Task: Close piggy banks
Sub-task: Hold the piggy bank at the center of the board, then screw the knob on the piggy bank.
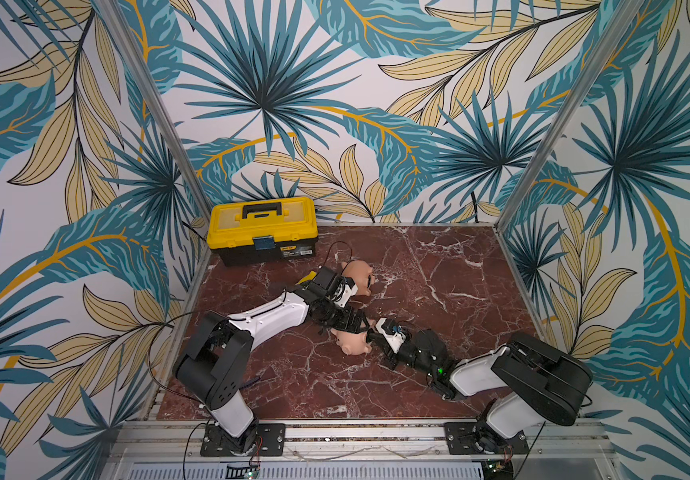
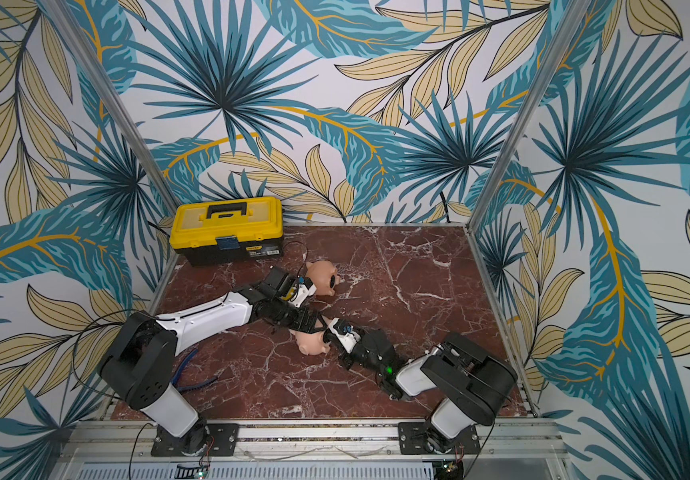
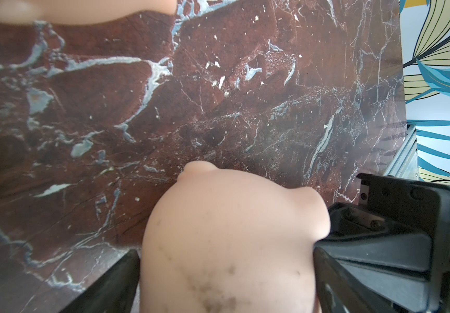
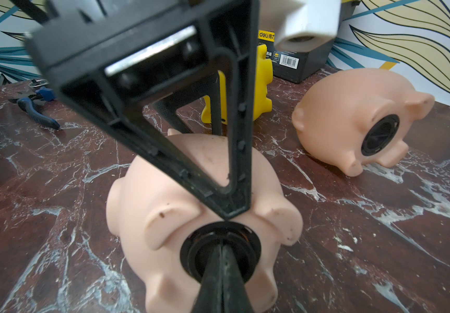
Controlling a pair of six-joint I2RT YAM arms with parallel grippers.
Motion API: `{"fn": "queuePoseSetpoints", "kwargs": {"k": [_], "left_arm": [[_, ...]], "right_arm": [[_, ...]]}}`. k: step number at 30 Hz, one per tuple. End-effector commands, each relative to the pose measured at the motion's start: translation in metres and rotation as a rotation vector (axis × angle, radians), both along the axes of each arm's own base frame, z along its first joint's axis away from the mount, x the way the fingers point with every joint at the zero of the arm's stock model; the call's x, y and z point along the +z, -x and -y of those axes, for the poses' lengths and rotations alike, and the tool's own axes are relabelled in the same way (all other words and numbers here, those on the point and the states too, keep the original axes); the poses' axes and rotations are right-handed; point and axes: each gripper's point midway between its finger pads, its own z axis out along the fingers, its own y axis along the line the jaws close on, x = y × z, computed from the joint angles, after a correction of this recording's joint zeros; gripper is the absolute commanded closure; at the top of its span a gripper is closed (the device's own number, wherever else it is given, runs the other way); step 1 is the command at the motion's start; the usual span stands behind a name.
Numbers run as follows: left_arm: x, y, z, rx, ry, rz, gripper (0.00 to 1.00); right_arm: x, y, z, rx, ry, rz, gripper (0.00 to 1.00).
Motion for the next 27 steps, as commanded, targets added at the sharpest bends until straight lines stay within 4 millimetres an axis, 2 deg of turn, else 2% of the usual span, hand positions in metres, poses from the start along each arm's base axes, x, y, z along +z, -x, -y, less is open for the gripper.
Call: {"fn": "queuePoseSetpoints", "kwargs": {"k": [1,18,27], "left_arm": [[-0.025,0.015,-0.005,-0.015,-0.069,-0.084,0.03],[-0.029,0.018,-0.001,-0.028,-0.072,-0.09,0.03],[-0.029,0.018,-0.001,-0.027,-0.07,-0.088,0.03]], "right_arm": [[0.012,-0.003,-0.003,-0.01,-0.044,0.014,1.0],[0.007,-0.008,-0.013,-0.019,-0.135,-0.072,1.0],[0.004,-0.017,-0.008,-0.124,-0.219,-0.202,1.0]]}}
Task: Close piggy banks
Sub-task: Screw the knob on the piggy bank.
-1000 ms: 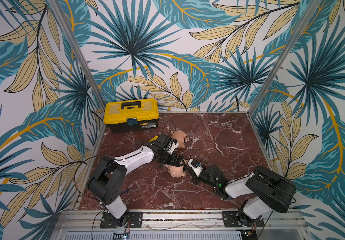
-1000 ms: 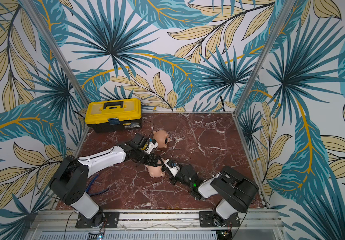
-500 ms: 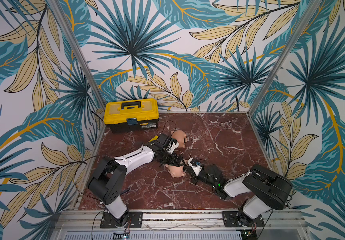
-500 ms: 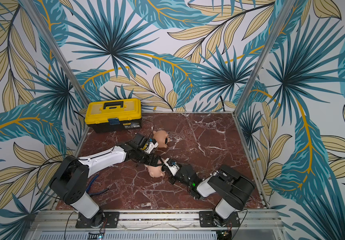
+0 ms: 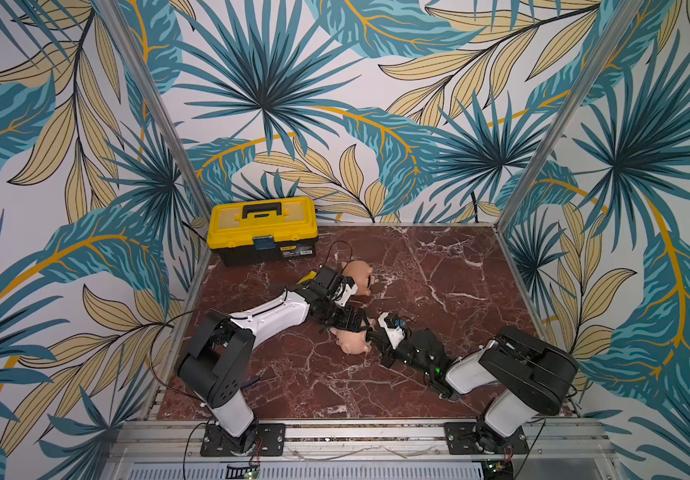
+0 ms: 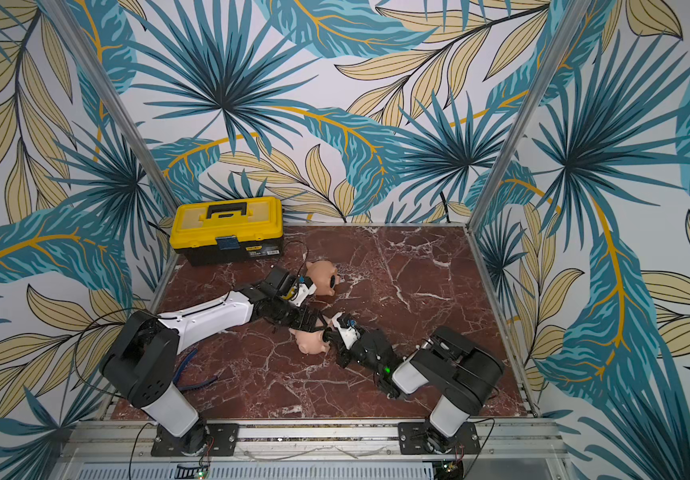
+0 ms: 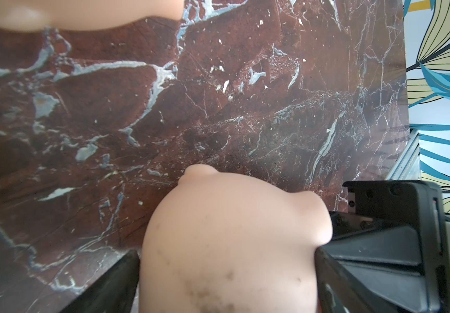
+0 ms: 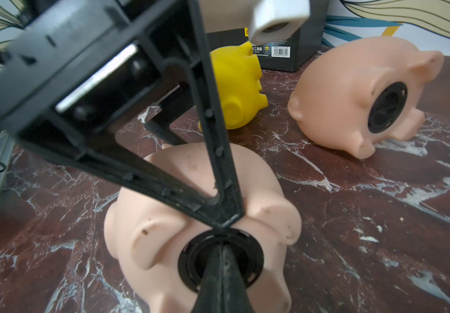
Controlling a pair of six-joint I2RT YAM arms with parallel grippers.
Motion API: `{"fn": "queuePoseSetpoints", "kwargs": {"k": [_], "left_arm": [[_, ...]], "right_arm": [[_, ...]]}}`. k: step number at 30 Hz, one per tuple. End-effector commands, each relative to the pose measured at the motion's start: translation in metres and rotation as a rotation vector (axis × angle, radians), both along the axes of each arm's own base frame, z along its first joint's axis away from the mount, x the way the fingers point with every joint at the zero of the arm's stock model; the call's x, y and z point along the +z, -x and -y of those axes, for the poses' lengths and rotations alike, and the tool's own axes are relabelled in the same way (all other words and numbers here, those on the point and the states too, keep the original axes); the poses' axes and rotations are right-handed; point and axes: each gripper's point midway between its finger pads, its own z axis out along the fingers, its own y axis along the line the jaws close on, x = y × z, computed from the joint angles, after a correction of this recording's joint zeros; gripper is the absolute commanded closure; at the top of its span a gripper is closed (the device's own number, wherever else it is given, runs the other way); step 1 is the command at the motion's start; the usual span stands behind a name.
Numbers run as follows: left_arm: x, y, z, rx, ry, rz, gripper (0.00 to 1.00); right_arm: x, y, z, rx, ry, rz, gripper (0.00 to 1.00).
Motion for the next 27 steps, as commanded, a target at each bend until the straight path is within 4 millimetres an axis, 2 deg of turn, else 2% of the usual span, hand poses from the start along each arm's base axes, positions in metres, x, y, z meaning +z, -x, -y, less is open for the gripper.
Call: {"fn": "queuePoseSetpoints", "kwargs": {"k": [1,8,27], "left_arm": [[-0.027,0.022,-0.002,-0.038,-0.063,-0.084,0.03],[-0.028,0.023,0.0,-0.039,-0.051,-0.081,0.03],[-0.026,0.025,0.006,-0.054,-0.028,-0.063,0.03]], "right_arm": [[0.006,-0.01,-0.004,-0.058,-0.067,-0.075,1.0],[0.014,-0.015,-0.007,-0.118,-0.173,-0.232,1.0],[0.031,-0.024,-0.018,-0.189,-0.457,-0.521,1.0]]}}
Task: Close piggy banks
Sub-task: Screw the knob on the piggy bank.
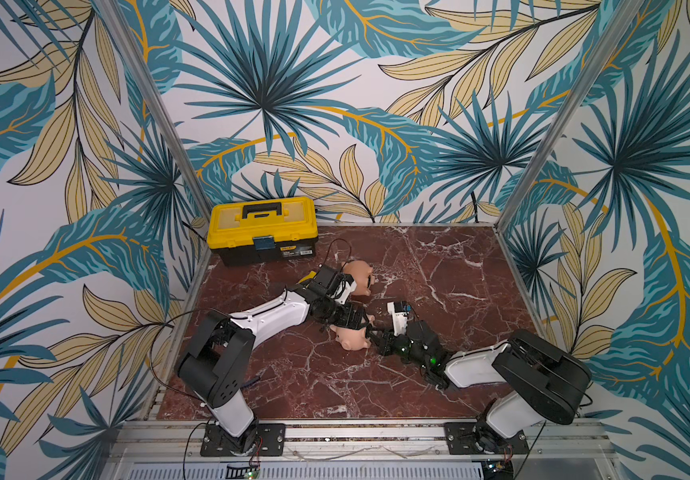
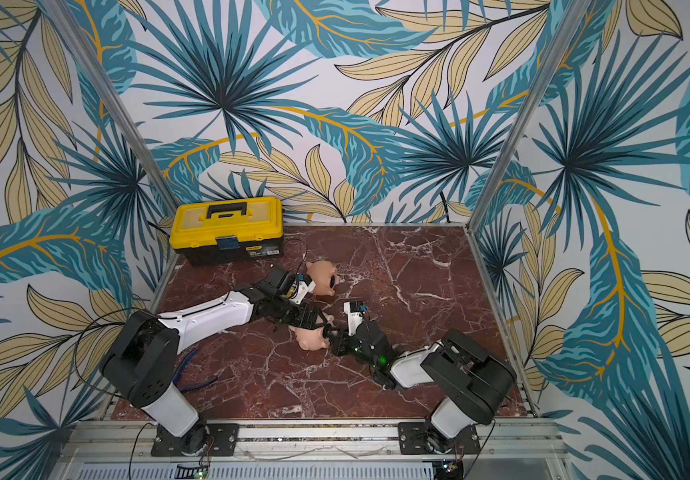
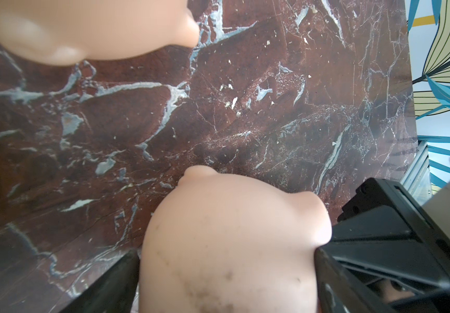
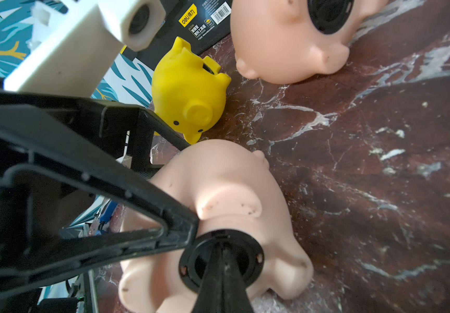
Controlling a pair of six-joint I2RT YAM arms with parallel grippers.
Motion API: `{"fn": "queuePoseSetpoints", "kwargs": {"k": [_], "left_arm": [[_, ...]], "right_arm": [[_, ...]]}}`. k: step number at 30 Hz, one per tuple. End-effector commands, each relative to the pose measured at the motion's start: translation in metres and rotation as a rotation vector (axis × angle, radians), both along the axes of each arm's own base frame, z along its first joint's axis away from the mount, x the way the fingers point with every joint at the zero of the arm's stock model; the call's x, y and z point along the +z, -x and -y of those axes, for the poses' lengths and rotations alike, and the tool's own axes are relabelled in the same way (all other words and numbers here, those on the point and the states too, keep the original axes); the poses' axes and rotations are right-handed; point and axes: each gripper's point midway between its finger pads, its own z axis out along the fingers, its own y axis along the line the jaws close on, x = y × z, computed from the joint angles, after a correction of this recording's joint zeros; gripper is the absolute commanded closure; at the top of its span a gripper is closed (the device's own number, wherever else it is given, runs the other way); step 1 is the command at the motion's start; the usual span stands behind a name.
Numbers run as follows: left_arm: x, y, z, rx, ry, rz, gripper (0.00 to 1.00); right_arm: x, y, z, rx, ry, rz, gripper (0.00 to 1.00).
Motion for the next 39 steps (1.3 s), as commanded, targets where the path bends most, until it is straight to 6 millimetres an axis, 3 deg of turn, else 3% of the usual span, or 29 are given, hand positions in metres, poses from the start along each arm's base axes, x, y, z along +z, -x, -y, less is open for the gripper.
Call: {"fn": "queuePoseSetpoints", "kwargs": {"k": [1,11,29,39], "left_arm": [[-0.028,0.036,0.007,-0.083,-0.021,-0.107,0.03],[-0.028,0.035,0.007,-0.081,-0.025,-0.097,0.03],[-0.028,0.031,0.008,-0.066,-0.029,-0.088,0.03],[-0.024,0.019,0.013,-0.014,-0.048,-0.055,0.03]], "right_arm": [[0.03,-0.012,-0.016,-0.011,-0.145,-0.009,1.0],[0.028,-0.018,-0.021,-0.031,-0.264,-0.109,1.0],[0.01,-0.022,-0.015,-0.076,-0.264,-0.207,1.0],[-0.009,-0.018,0.004,-0.089,-0.111,-0.242,0.76]]}}
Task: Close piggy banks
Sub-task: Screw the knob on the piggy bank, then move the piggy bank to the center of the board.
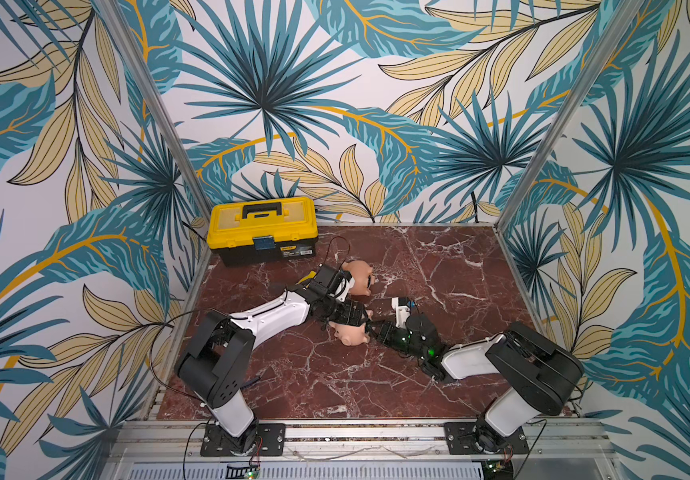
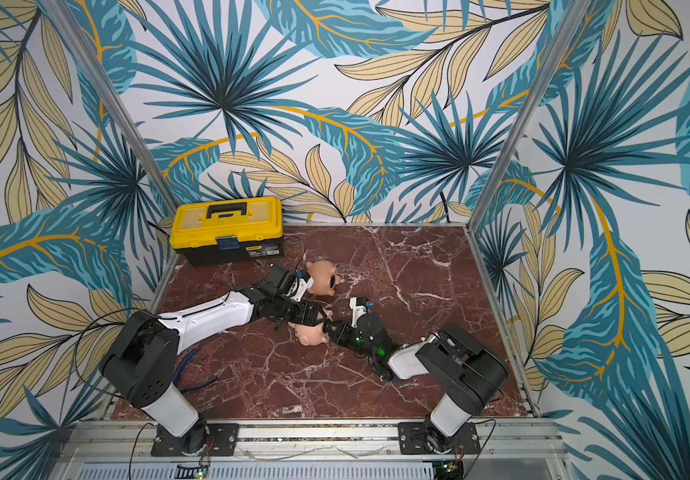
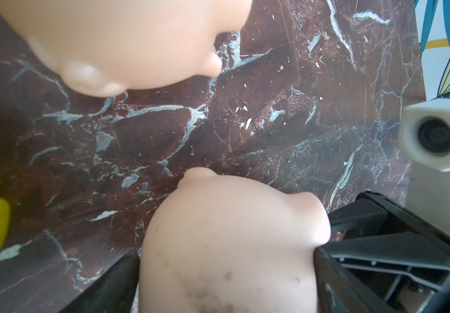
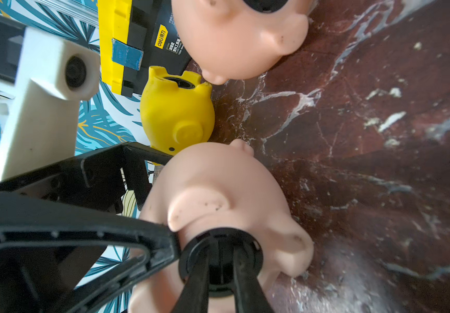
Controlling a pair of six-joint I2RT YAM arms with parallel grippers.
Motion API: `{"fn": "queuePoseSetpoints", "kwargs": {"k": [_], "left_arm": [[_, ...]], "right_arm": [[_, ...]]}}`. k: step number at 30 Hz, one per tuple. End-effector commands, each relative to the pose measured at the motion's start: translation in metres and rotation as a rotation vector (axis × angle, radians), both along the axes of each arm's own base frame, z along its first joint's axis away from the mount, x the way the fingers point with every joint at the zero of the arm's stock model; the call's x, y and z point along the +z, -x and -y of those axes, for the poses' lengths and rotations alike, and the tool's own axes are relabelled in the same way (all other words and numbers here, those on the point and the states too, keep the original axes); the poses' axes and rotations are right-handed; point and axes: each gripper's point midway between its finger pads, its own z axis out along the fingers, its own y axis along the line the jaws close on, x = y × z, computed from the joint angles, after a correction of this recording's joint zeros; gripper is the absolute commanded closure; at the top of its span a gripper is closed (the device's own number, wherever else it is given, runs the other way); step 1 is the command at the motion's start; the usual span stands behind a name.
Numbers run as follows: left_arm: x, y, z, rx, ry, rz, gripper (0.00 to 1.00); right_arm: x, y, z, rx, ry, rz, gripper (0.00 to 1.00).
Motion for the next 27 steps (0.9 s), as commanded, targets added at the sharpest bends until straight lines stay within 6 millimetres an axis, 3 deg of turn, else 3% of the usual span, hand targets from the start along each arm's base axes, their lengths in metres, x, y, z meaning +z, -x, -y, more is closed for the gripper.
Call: {"fn": "queuePoseSetpoints", "kwargs": {"k": [1,9,11,15,22,27], "left_arm": [[-0.024,0.032,0.016,-0.076,-0.018,-0.105,0.03],[-0.017,0.023,0.021,-0.044,-0.024,-0.082,0.03],[-0.017,0.02,0.021,-0.029,-0.027,-0.082,0.03],[-0.017,0.012,0.024,0.008,-0.037,-0.074,0.04],[-0.008,-0.005,0.036,0.052,-0.036,-0.044,0.04],[-0.006,-0.019,0.045,0.075,-0.041,-0.022,0.04]], "right_arm": [[-0.005,-0.001,0.004,0.007,0.069,-0.009,0.76],[-0.004,0.008,0.021,0.003,0.139,-0.013,0.74],[-0.002,0.01,0.026,0.001,0.164,-0.016,0.69],[-0.007,0.014,0.045,-0.022,0.278,-0.03,0.6],[-0.002,0.025,0.084,-0.085,0.435,-0.029,0.55],[0.007,0.031,0.106,-0.131,0.455,-0.011,0.54]]}}
